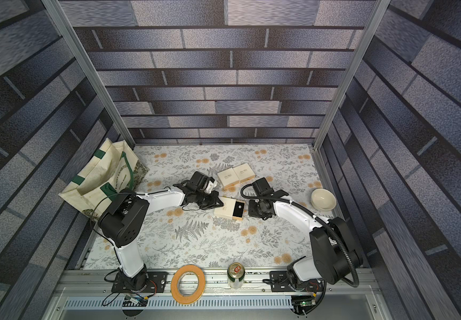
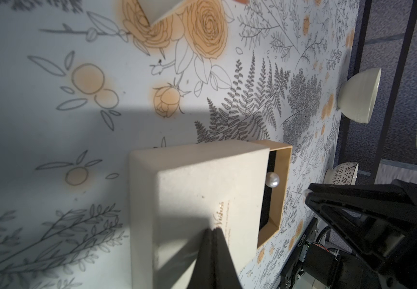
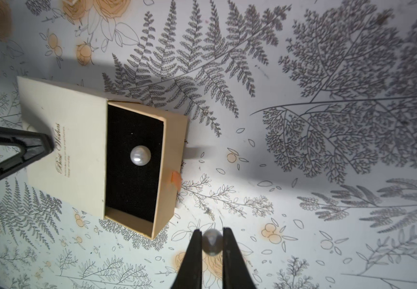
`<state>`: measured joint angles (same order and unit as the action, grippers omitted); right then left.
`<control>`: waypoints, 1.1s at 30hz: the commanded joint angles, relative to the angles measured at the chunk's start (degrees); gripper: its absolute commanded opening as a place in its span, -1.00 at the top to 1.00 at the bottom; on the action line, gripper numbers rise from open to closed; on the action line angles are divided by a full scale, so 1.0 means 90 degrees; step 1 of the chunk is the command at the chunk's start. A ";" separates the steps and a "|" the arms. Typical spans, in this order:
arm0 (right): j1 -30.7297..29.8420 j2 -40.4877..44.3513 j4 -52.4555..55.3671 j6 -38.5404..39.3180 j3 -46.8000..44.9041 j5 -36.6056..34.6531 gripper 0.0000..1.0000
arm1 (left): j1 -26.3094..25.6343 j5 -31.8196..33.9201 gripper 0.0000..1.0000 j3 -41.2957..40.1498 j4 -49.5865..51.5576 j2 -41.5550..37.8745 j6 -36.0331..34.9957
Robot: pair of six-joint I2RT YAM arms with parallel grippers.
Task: Take out the earrings from the drawer-style jewelry box
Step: Place the earring at the center of the board.
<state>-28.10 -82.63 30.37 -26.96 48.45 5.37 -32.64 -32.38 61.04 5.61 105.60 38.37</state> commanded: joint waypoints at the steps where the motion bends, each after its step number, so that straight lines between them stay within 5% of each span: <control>1: 0.0007 -0.0213 -0.0200 0.0002 0.0116 0.0237 0.97 | -0.0037 0.0551 1.00 -0.0142 0.0676 0.0317 -0.0134; 23: 0.0114 -0.0878 -0.0289 0.0178 0.0359 0.0193 0.79 | -0.0033 0.0512 1.00 -0.0048 0.0490 0.0401 -0.0059; 33: 0.0148 -0.0946 -0.0143 0.0300 0.0559 0.0052 0.53 | -0.0029 0.0502 1.00 -0.0034 0.0520 0.0410 -0.0063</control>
<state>-27.22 -90.67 27.64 -25.06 51.64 6.94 -32.64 -32.86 61.25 5.76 105.86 38.39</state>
